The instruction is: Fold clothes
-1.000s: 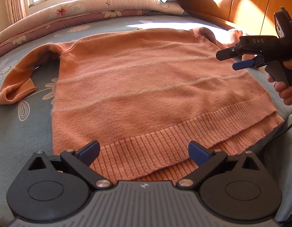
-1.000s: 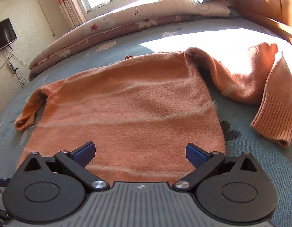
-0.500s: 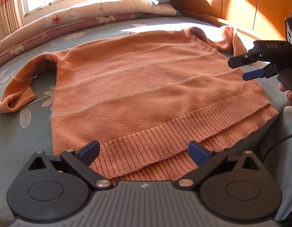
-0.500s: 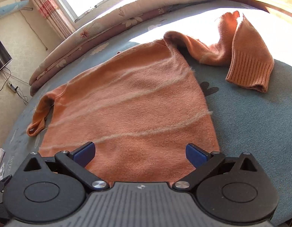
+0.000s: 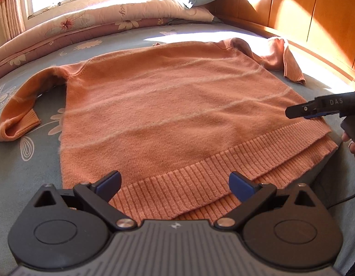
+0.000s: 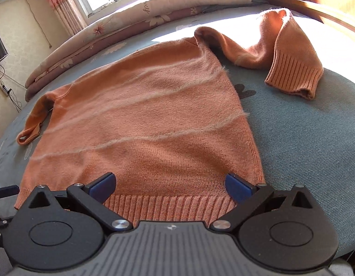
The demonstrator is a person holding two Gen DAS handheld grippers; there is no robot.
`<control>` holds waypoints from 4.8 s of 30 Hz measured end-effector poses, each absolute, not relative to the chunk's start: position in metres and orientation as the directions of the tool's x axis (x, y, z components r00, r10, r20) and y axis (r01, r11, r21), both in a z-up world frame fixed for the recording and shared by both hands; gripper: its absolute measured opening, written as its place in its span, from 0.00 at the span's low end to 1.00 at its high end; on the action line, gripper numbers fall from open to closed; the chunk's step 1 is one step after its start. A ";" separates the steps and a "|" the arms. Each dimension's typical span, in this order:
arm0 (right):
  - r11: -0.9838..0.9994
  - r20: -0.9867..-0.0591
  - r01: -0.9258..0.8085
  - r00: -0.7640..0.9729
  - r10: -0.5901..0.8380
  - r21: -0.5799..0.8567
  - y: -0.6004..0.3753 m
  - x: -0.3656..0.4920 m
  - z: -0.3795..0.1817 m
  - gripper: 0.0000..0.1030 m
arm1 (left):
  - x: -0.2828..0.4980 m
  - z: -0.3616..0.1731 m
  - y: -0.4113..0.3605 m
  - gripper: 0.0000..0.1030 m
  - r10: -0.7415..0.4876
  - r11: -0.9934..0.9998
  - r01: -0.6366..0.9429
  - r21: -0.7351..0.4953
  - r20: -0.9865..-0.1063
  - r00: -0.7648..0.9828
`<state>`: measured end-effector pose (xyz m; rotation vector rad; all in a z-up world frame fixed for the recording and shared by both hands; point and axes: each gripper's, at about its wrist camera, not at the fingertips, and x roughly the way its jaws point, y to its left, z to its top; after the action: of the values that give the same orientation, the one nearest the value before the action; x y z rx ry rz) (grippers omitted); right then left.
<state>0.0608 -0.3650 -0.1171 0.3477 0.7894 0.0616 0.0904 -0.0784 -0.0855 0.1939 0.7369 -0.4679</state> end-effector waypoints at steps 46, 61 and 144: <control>0.989 -0.548 -0.018 0.831 0.097 0.149 -0.333 0.030 -0.136 1.00 | 0.113 -0.116 -0.081 0.98 -0.307 0.899 0.437 -0.033 -0.760 0.574; 0.990 -0.532 -0.002 0.843 0.079 0.145 -0.330 0.028 -0.138 1.00 | 0.086 -0.104 -0.041 0.99 -0.333 0.924 0.372 -0.087 -0.660 0.674; 0.811 -0.643 -0.581 0.645 0.412 -0.063 -0.234 -0.003 -0.095 0.49 | -0.007 -0.103 -0.108 0.47 -0.347 0.598 0.677 0.430 -0.622 0.702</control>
<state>-0.0031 -0.2336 -0.0954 -0.2758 0.6576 0.5733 -0.0067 -0.1077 -0.1032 0.7043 0.5163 -0.6251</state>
